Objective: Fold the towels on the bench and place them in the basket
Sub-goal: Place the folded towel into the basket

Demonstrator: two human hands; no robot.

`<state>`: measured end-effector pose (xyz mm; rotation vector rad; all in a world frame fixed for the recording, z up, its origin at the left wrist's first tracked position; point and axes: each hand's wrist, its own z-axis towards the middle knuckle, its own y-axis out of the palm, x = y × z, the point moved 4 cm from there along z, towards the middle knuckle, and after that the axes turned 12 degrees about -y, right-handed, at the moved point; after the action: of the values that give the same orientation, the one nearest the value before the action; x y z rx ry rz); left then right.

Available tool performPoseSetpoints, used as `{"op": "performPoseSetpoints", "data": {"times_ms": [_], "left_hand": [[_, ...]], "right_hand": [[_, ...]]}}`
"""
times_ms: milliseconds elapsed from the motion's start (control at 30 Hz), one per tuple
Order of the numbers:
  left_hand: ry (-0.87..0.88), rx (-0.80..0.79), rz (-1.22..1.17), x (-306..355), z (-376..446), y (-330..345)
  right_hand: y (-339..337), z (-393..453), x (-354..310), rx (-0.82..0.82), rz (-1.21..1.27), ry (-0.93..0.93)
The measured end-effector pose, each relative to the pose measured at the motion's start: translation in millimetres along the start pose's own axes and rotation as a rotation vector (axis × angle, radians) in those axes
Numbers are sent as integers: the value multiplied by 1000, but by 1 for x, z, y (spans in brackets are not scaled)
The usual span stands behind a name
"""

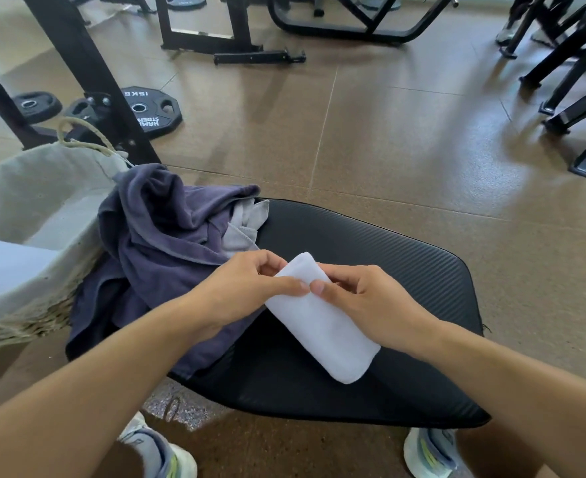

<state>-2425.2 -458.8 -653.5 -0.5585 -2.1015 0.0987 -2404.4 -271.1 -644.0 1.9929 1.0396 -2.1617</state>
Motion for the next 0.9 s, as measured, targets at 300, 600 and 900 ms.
{"op": "performPoseSetpoints", "data": {"times_ms": [300, 600, 900], "left_hand": [[86, 217, 117, -8, -28, -27], [495, 726, 264, -5, -70, -93], [161, 1181, 463, -37, -94, -204]], "right_hand": [[25, 21, -21, 65, -61, -84], [46, 60, -58, 145, -78, -158], [82, 164, -147, 166, -129, -344]]}}
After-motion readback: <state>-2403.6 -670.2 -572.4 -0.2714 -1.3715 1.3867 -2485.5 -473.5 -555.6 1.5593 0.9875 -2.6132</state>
